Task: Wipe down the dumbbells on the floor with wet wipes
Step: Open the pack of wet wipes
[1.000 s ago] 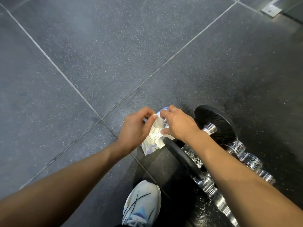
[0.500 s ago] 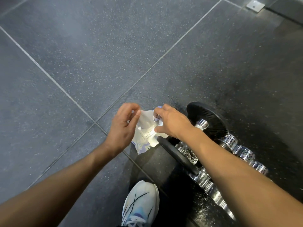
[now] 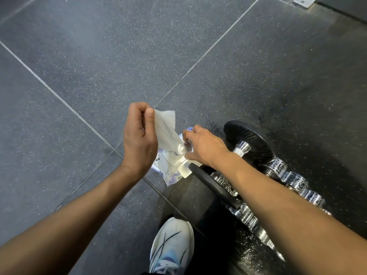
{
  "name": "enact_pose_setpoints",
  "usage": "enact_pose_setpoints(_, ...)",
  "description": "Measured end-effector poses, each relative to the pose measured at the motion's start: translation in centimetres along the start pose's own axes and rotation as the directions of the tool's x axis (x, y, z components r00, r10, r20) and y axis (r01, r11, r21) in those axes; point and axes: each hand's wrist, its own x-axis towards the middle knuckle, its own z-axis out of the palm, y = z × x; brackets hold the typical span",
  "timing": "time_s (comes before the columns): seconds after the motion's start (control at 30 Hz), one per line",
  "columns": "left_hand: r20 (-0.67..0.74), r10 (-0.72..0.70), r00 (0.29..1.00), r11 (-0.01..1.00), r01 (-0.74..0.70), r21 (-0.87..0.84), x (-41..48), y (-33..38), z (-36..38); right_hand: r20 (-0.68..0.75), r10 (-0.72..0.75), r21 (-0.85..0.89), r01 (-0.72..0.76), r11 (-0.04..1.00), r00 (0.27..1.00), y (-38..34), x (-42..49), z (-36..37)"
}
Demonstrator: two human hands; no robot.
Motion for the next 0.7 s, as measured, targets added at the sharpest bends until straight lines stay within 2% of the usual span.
enact_pose_setpoints(0.07, -0.033, -0.001, 0.999, 1.000, 0.001, 0.000, 1.1, 0.6, -0.3, 0.000, 0.009, 0.037, -0.009, 0.999, 1.000, 0.2, 0.1, 0.1)
enact_pose_setpoints(0.17, -0.162, 0.018, 0.987, 0.999, -0.024, -0.033, 3.1, 1.6, -1.0, 0.029, 0.011, 0.053, -0.013, 0.999, 1.000, 0.4, 0.2, 0.1)
enact_pose_setpoints(0.23, -0.183, 0.032, 0.983, 0.994, -0.051, -0.099, 4.3, 2.4, -1.4, 0.047, 0.015, 0.149, -0.022, 0.989, 0.999, 0.7, -0.1, -0.3)
enact_pose_setpoints(0.3, -0.079, 0.016, 0.997, 0.983, -0.030, -0.181, 4.9, 3.2, -1.4, 0.003, 0.032, 0.338, -0.031, 0.940, 0.999, 0.9, -0.8, -1.8)
enact_pose_setpoints(0.37, 0.075, -0.024, 0.997, 0.962, 0.043, -0.270, 4.8, 4.2, -0.8, -0.078, 0.043, 0.608, 0.013, 0.794, 0.996, 1.0, -2.3, -4.1)
enact_pose_setpoints(0.4, 0.139, -0.051, 0.989, 0.941, 0.094, -0.325, 4.6, 4.8, -0.3, -0.128, 0.022, 0.688, 0.072, 0.722, 0.992, 0.9, -3.3, -5.3)
enact_pose_setpoints(0.5, 0.333, -0.125, 0.935, 0.813, 0.288, -0.505, 3.6, 7.1, 1.2, -0.222, -0.052, 0.747, 0.204, 0.633, 0.974, 0.6, -6.2, -8.3)
enact_pose_setpoints(0.6, 0.453, -0.178, 0.873, 0.698, 0.437, -0.567, 3.4, 9.1, 2.6, -0.315, 0.041, 0.802, 0.242, 0.546, 0.948, 1.5, -8.9, -9.9)
enact_pose_setpoints(0.63, 0.466, -0.196, 0.863, 0.683, 0.461, -0.567, 3.4, 9.3, 3.1, -0.332, 0.086, 0.829, 0.247, 0.503, 0.939, 2.1, -9.9, -10.1)
enact_pose_setpoints(0.7, 0.463, -0.216, 0.859, 0.733, 0.456, -0.505, 3.3, 9.0, 4.2, -0.366, 0.184, 0.858, 0.255, 0.445, 0.912, 3.3, -12.2, -10.5)
